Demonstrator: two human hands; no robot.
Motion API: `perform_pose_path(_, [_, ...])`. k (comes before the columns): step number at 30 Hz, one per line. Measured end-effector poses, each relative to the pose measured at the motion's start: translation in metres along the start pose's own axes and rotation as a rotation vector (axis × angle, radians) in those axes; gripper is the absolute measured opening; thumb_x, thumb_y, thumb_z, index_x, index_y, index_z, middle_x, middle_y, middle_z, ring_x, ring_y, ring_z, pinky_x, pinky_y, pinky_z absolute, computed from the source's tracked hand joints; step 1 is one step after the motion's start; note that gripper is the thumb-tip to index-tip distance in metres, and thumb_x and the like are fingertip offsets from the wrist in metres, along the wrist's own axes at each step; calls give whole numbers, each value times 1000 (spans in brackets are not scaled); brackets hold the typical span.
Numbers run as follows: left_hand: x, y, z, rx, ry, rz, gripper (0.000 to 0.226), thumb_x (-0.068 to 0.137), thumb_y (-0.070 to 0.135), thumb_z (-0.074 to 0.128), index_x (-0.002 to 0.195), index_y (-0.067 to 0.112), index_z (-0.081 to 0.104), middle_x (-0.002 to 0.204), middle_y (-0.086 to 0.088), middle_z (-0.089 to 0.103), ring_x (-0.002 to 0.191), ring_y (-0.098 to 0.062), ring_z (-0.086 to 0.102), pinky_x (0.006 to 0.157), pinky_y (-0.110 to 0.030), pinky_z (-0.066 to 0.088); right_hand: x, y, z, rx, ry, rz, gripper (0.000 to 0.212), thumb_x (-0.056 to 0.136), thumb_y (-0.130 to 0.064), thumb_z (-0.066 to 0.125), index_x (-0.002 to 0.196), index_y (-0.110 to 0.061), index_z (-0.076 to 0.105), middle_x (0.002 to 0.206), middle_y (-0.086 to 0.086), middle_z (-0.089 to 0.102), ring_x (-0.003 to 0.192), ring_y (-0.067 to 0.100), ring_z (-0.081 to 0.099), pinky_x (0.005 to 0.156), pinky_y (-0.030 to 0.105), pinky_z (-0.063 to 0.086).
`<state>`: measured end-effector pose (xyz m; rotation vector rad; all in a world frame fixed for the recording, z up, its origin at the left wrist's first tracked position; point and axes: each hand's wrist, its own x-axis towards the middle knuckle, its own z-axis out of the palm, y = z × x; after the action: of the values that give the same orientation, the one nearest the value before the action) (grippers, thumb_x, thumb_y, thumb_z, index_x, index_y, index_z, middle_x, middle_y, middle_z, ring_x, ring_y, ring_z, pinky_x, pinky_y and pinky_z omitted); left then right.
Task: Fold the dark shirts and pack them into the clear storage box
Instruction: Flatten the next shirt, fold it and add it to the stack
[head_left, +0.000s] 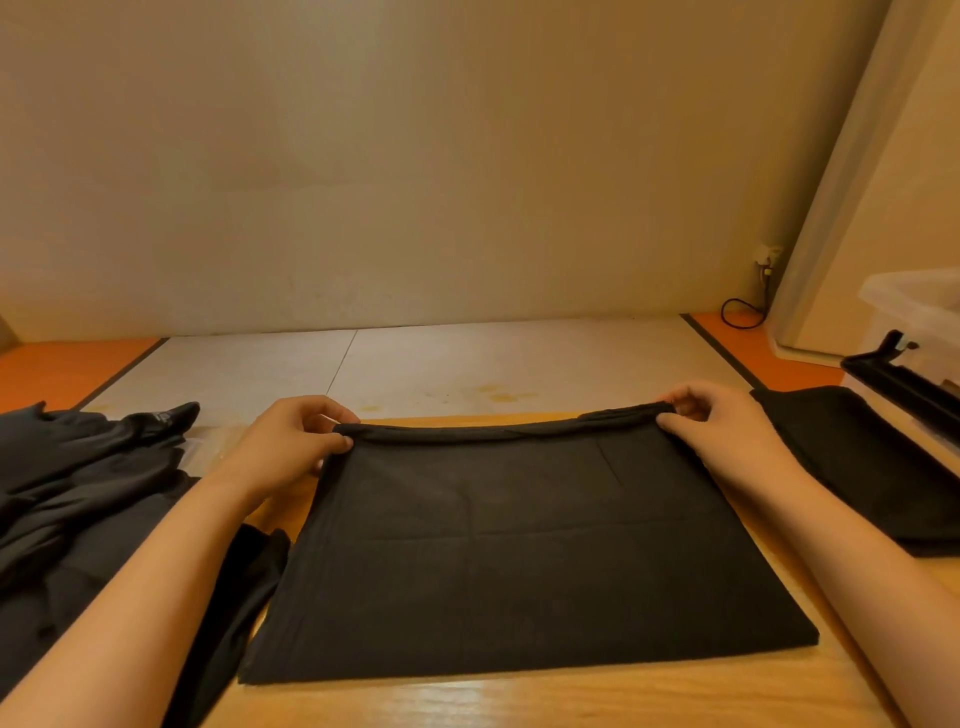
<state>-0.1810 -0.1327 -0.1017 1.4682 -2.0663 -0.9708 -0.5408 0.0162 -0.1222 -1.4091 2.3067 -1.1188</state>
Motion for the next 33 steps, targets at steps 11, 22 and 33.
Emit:
perform_pose_path(11, [-66, 66, 55, 232, 58, 281, 45, 95, 34, 55, 137, 25, 43, 143, 3, 42, 129, -12, 40, 105, -29, 34, -38, -44, -1, -382, -71, -484, 24, 96, -22, 51, 118, -26, 61, 123, -10, 57, 121, 7, 43, 103, 27, 38])
perform_pose_path(22, [-141, 43, 87, 568, -365, 512, 57, 92, 59, 5, 147, 48, -1, 154, 30, -14, 135, 15, -24, 118, -26, -15, -137, -36, -24, -405, -479, -397, 47, 103, -37, 34, 147, -45, 21, 155, -27, 12, 139, -11, 2, 114, 16, 5])
perform_pose_path(33, [-172, 58, 64, 504, 69, 377, 64, 103, 27, 36, 153, 30, -4, 159, 13, -9, 148, -7, -1, 114, -21, -1, -243, -95, -24, -537, -446, -434, 67, 86, -59, 1, 149, -41, -8, 158, -22, -11, 143, -1, -15, 109, 22, -12])
